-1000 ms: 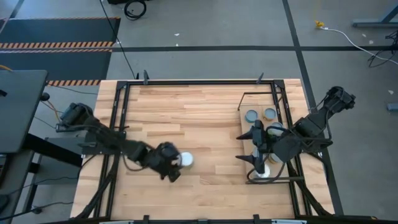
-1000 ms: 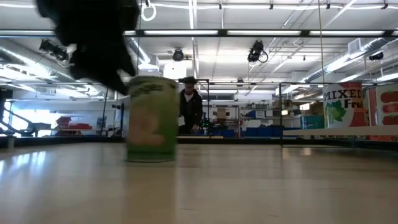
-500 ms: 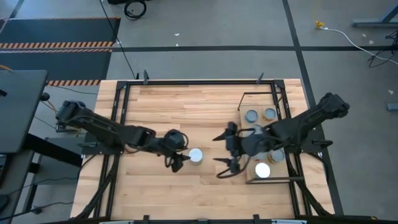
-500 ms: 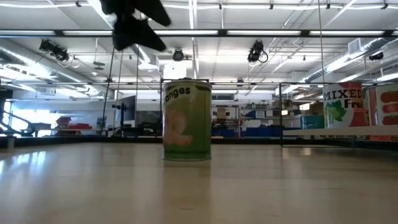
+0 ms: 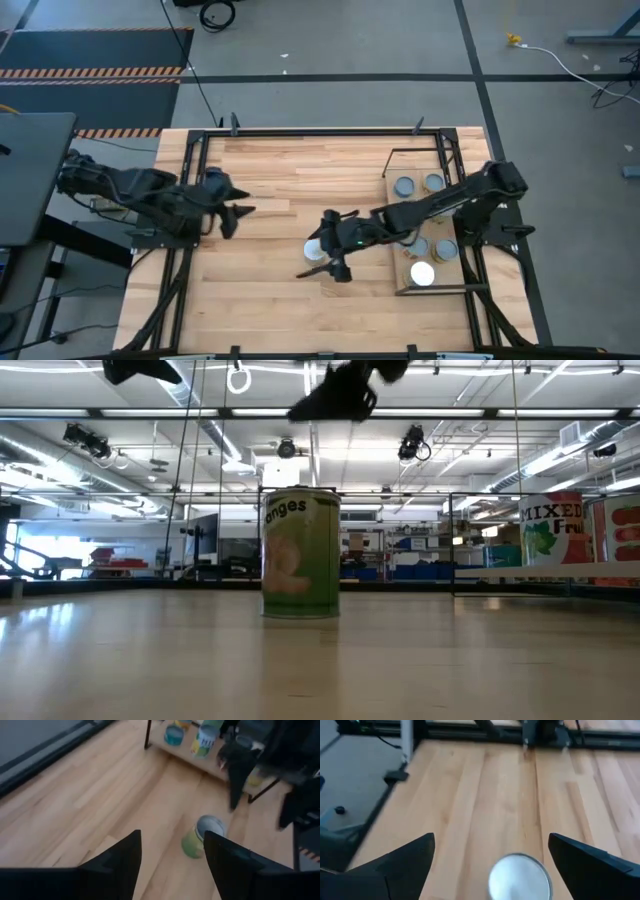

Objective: Pick and place cans onto a shelf
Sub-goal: Put the canned oranges can on the shelf

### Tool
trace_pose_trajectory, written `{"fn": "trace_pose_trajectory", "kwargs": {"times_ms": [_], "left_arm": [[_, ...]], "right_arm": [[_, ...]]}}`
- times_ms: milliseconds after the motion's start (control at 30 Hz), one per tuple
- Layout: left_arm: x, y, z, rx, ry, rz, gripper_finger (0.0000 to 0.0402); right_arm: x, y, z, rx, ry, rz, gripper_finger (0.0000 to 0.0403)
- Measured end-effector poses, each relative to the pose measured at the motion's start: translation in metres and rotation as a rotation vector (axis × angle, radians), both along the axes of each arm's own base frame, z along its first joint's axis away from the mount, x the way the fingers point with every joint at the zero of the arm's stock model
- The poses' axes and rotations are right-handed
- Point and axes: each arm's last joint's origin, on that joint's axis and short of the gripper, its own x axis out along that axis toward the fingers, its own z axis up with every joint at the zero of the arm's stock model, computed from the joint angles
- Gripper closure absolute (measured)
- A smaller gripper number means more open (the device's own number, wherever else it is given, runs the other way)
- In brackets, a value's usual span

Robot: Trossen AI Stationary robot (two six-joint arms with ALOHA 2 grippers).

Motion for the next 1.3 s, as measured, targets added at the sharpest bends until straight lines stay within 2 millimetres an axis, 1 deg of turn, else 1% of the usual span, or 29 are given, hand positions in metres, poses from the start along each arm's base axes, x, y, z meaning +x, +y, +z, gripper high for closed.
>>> {"fn": "trace_pose_trajectory", "kwargs": {"times_ms": [167,300,467,567,700,867,1000,1067,1200,1300], "left_arm": [[-0.022,0.007,0.008,0.001,-0.037,-0.001,0.0184],[-0.029,0.01,0.008,0.028,-0.017,-0.012,0.0184],[-0.033,0.011,0.003,0.049,0.041,-0.014,0.0184],[-0.034,0.012,0.002,0.052,0.059,-0.013,0.0184],[-0.034,0.012,0.002,0.055,0.061,-0.015,0.0184],[-0.034,0.012,0.002,0.069,0.068,-0.024,0.0184],[-0.034,0.012,0.002,0.087,0.072,-0.034,0.0184],[-0.033,0.011,0.003,0.077,0.061,-0.042,0.0184],[-0.031,0.01,0.006,0.059,0.026,-0.068,0.0184],[-0.029,0.009,0.009,0.063,-0.008,-0.077,0.0184]], "right_arm": [[0.017,-0.013,-0.031,-0.031,0.074,-0.003,0.0004],[0.025,-0.019,-0.046,-0.068,0.092,0.003,0.0003],[0.029,-0.027,-0.053,-0.061,0.105,-0.023,0.0003],[0.03,-0.031,-0.056,-0.008,0.131,-0.033,0.0003],[0.032,-0.033,-0.061,0.057,0.151,0.012,0.0003],[0.036,-0.033,-0.07,0.009,0.151,0.051,0.0003],[0.038,-0.033,-0.086,-0.005,0.2,0.044,0.0003],[0.038,-0.033,-0.091,-0.016,0.222,0.036,0.0004],[0.037,-0.033,-0.091,-0.018,0.225,0.023,0.0016],[0.037,-0.034,-0.087,-0.007,0.216,-0.03,0.004]]}}
